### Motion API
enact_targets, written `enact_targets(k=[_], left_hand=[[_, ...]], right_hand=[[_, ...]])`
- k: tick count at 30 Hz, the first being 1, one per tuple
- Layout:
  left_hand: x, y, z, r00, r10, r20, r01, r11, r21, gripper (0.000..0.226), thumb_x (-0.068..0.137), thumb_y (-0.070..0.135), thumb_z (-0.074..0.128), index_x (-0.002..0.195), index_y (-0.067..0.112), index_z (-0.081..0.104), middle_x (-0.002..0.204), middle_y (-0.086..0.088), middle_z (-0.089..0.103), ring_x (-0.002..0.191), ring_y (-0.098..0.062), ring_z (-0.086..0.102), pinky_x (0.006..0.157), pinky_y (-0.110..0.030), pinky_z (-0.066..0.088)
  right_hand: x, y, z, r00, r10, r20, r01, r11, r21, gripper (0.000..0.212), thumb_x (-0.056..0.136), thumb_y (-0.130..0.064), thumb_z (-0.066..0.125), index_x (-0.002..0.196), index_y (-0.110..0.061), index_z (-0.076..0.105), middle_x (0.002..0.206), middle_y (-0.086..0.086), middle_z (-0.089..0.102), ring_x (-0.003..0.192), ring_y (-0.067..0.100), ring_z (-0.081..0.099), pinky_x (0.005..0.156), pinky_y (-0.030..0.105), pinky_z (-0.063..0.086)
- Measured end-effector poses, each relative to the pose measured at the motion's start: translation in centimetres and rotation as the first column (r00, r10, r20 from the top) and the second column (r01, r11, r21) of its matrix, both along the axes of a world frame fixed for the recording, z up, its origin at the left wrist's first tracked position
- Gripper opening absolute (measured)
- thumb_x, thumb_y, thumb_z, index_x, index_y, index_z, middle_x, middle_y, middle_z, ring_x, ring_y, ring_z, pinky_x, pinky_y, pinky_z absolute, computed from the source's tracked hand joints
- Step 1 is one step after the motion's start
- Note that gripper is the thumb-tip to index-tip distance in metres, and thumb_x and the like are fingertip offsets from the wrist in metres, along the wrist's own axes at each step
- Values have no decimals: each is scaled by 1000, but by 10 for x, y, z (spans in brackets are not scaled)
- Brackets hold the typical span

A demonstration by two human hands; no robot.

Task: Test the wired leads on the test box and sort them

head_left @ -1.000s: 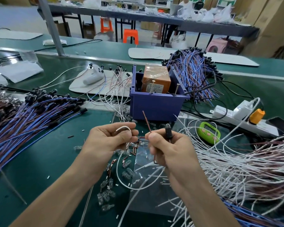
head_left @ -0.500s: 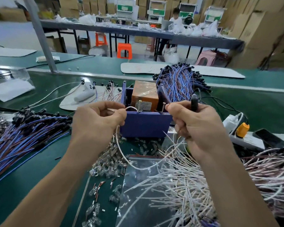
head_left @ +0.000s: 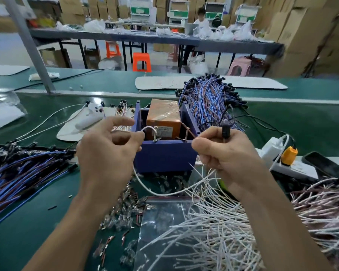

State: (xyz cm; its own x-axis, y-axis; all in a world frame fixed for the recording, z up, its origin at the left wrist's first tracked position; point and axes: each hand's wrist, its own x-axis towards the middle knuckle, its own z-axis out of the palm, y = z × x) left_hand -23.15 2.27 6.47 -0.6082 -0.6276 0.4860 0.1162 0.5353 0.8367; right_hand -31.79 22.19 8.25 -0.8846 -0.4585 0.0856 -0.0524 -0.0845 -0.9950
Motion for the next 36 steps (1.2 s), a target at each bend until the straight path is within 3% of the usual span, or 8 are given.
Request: enact_targets(k=[5,9,13,17,21,27,31,36], left_hand=[[-3,-5,6,954,-233,186,185,951,247,20,82,13,84,71,29,82,66,1,76,55,-12,72,52,-17,54],[-3,6,15,882,-468,62,352,739,575,12,73,28,77,70,17,80,76,-10,78,63,-15,73,57,-20,57],[2,15,25,800,-599,-25,516,666,540,16,76,35,66,73,22,75,98,-5,81,97,-12,75,85,-24,53],[6,23,27,694,-702,157,644,704,301,7,81,32,69,76,30,73,103,6,79,94,-10,73,79,-17,54],[4,35,17,756,-608,241,602,791,109,22,95,11,71,84,30,72,90,4,79,81,-19,74,79,-48,63],[-2,28,10,908,-415,58,406,905,124,23,92,6,73,83,27,74,74,6,77,63,-10,74,60,-18,58],[-6,20,7,937,-348,-4,339,911,236,23,90,7,74,77,27,75,72,1,77,60,-15,74,58,-18,57],[-7,24,4,956,-291,-22,287,926,247,23,92,9,73,76,26,74,72,2,77,61,-15,75,58,-18,57]], right_hand=[[-7,4,-5,999,-22,-24,23,999,47,9,62,-11,81,61,-16,73,52,3,53,46,12,45,45,20,37],[-3,-3,-7,998,45,-33,-42,996,85,11,63,-11,81,59,-16,73,51,2,53,46,11,45,45,17,36],[6,-3,-1,978,190,-80,-153,929,337,13,71,-3,85,64,-9,75,54,6,59,50,14,50,50,20,41],[12,-7,3,937,343,-62,-249,785,568,13,71,-11,86,67,-9,73,55,-1,60,51,13,50,49,29,39],[17,-11,1,925,380,-28,-314,802,508,20,65,-13,78,61,-5,60,56,2,50,53,17,42,53,32,31],[16,-14,-1,929,371,-6,-332,839,431,14,77,-11,80,65,-12,73,59,5,67,53,15,50,52,26,38],[13,-11,0,933,358,27,-342,864,370,8,80,-1,77,74,-7,76,65,11,71,55,13,53,51,19,42],[11,-12,-4,950,311,4,-290,882,371,11,83,-3,77,74,-7,75,65,10,70,63,18,57,64,31,44]])
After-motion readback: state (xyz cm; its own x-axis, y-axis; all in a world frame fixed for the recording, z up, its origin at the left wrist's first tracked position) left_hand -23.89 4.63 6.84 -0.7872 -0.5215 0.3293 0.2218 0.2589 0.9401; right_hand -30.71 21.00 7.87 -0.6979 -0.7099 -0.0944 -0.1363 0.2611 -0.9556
